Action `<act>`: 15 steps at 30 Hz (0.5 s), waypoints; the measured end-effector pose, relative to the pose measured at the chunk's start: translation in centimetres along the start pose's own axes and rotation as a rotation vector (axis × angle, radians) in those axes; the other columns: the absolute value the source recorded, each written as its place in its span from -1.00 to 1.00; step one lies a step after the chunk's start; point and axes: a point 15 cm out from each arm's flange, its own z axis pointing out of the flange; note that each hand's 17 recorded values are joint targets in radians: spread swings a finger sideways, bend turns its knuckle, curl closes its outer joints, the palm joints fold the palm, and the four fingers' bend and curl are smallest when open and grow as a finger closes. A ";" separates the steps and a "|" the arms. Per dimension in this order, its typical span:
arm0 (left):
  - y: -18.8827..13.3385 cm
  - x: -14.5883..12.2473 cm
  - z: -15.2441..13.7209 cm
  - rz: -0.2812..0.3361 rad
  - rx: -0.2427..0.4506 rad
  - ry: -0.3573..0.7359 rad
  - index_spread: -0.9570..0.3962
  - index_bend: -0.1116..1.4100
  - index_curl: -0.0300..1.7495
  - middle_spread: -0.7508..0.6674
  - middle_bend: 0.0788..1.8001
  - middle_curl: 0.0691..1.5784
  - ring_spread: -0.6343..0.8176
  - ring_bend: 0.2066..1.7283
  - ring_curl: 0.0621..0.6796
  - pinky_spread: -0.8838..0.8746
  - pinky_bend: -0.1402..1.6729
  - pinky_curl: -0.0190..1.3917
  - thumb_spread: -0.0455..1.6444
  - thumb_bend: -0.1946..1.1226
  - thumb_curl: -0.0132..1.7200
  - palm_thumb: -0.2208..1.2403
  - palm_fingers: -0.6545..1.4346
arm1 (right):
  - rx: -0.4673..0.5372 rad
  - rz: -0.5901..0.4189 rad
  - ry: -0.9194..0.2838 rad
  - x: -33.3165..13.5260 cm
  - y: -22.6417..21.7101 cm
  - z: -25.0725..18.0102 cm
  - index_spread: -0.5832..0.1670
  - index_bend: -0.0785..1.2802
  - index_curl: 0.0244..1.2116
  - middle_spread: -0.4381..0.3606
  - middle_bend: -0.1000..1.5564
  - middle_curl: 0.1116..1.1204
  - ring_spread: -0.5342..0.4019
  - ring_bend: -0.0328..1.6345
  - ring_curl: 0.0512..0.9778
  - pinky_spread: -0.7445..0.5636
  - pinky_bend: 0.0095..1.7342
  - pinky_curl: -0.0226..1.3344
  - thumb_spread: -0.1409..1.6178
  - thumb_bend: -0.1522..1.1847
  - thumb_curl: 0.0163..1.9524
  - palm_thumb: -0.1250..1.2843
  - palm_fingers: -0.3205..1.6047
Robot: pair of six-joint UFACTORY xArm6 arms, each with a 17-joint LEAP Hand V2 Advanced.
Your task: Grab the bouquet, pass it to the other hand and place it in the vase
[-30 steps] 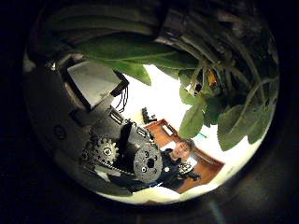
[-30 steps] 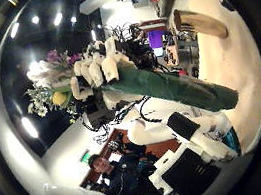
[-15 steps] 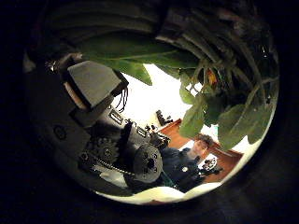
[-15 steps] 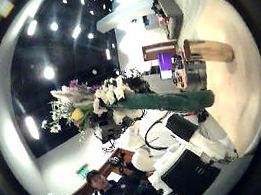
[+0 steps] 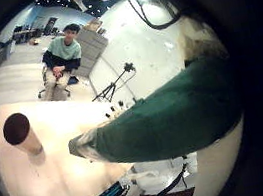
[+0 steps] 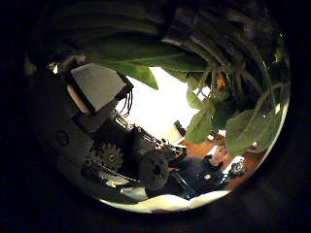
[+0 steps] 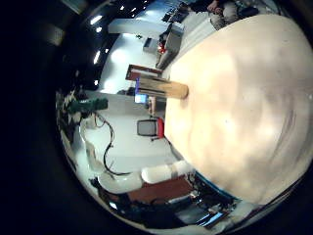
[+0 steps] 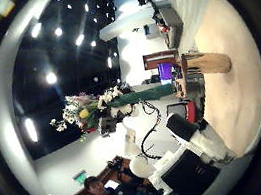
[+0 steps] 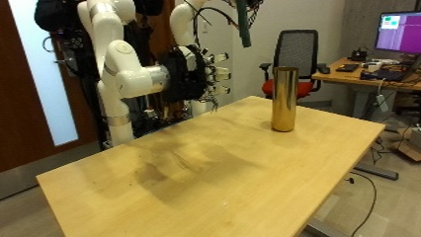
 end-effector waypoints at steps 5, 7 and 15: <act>-1.1 -0.4 -1.2 0.011 0.036 -0.019 -0.71 -0.32 0.66 -0.62 0.27 0.12 -0.70 0.59 0.63 -0.64 0.39 -0.02 -0.83 -0.74 0.06 0.83 0.68 | 0.017 0.005 -0.010 0.2 -0.5 0.0 -0.12 -0.66 -0.67 0.54 -0.67 -0.75 0.58 -0.60 -0.54 0.67 -0.60 -0.46 0.25 -0.81 -0.52 0.39 -0.71; -1.6 -1.2 -1.9 0.012 0.062 -0.031 -0.70 -0.33 0.67 -0.62 0.27 0.12 -0.70 0.59 0.64 -0.64 0.38 -0.01 -0.83 -0.74 0.07 0.83 0.68 | 0.039 0.003 -0.005 0.3 -1.1 -0.1 -0.11 -0.66 -0.66 0.54 -0.67 -0.74 0.58 -0.60 -0.54 0.67 -0.60 -0.46 0.25 -0.81 -0.52 0.40 -0.71; -2.2 -3.6 -2.8 0.008 0.097 -0.067 -0.68 -0.34 0.69 -0.62 0.27 0.12 -0.70 0.59 0.64 -0.64 0.38 -0.01 -0.83 -0.74 0.07 0.83 0.68 | 0.071 0.009 -0.034 0.3 -2.0 -0.2 -0.08 -0.67 -0.66 0.54 -0.66 -0.71 0.57 -0.58 -0.53 0.67 -0.58 -0.47 0.26 -0.81 -0.51 0.41 -0.70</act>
